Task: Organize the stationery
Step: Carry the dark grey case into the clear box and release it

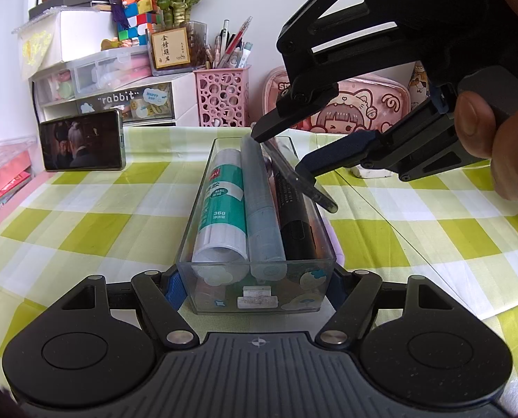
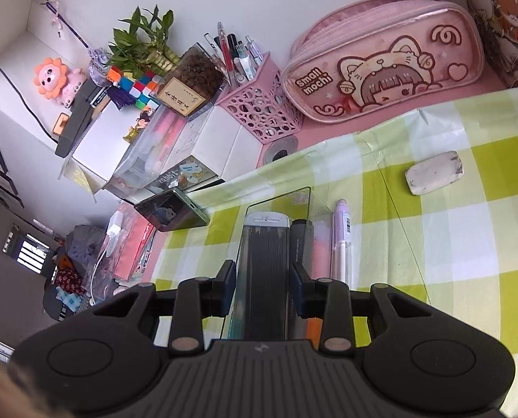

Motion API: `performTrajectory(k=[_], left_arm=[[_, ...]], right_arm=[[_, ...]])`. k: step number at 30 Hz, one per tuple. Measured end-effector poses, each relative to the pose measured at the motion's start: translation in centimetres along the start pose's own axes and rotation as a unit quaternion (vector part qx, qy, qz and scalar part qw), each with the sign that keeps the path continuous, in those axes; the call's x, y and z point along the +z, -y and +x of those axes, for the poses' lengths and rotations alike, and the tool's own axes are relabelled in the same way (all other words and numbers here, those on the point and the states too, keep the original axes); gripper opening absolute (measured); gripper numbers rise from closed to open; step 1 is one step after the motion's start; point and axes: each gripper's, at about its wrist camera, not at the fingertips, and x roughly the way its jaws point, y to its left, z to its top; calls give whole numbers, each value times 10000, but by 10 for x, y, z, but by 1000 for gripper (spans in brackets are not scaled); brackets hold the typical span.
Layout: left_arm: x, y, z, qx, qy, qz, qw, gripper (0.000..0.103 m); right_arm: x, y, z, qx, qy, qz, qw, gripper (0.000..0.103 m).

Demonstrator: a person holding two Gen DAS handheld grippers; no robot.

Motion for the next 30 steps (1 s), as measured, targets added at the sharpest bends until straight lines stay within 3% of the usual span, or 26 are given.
performTrajectory(k=[3,9,14,23,27,30], left_arm=[[0,0,0,-4,2,1,10000,73],[0,0,0,-4,1,1,10000,73],[0,0,0,-4,1,3,10000,73],[0,0,0,-4,1,2,10000,73],[0,0,0,-5,1,3,10000,73],[0,0,0,-6,2,3,10000,73]], right_arm=[[-4,2,2,11,1,32,10000,45],[-8,-8,-4,-246,224,-500,9982,45],[-12,-14,-3,-25,50,-806,9967,46],[-17,-43,6,-789,-169,-1790,9805,47],[-18,-44,7,-920,-186,-1919,9769,47],[-17,-42,5,-951,-148,-1866,9777,40]])
